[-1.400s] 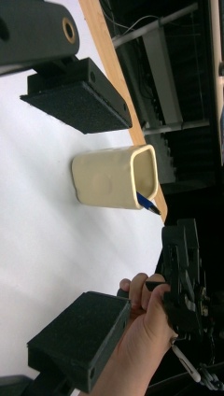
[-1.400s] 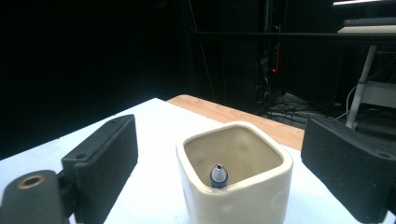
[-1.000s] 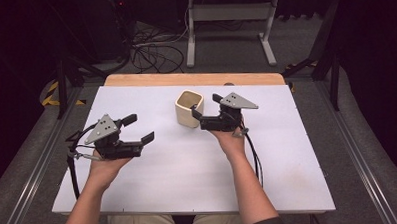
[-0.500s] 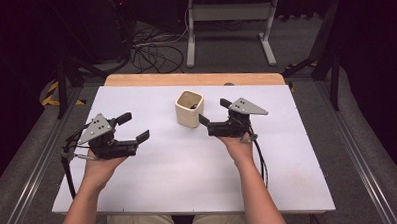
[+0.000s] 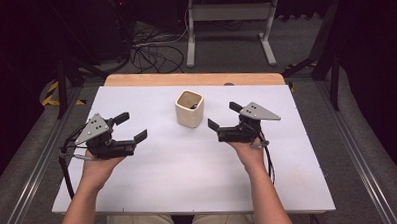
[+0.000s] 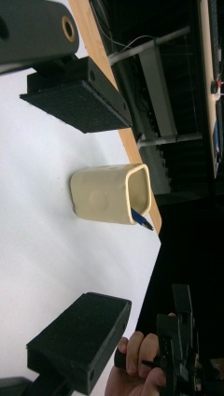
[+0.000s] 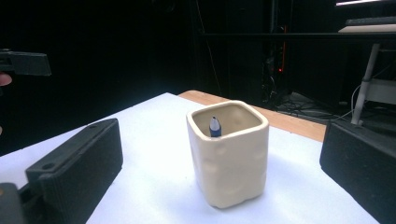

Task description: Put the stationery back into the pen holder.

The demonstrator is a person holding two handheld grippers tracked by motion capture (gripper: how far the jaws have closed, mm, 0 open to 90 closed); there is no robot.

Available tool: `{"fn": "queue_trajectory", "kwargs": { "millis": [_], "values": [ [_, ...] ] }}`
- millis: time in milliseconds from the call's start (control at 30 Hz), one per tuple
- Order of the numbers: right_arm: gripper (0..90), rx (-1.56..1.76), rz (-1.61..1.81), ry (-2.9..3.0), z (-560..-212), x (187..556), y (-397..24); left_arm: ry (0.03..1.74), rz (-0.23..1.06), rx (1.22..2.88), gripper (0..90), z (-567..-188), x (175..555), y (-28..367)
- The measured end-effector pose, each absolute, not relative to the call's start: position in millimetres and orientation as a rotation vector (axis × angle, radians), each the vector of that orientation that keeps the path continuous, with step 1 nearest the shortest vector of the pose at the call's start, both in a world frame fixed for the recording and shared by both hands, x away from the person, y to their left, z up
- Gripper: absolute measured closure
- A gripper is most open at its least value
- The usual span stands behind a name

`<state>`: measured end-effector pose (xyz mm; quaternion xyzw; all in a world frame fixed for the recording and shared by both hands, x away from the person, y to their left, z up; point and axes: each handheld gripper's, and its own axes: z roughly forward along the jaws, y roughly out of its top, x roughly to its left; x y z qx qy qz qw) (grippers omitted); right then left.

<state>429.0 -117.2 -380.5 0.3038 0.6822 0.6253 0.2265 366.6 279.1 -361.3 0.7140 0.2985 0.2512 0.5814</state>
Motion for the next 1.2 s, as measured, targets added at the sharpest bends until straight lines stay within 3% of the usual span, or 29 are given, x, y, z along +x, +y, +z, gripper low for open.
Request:
{"fn": "queue_trajectory", "kwargs": {
  "millis": [1200],
  "values": [
    [0.2, 0.860, 1.747, 1.801, -366, 405, -191, 0.714, 0.598, 1.653, 12.3, -356, 365, 291]
  ]
}}
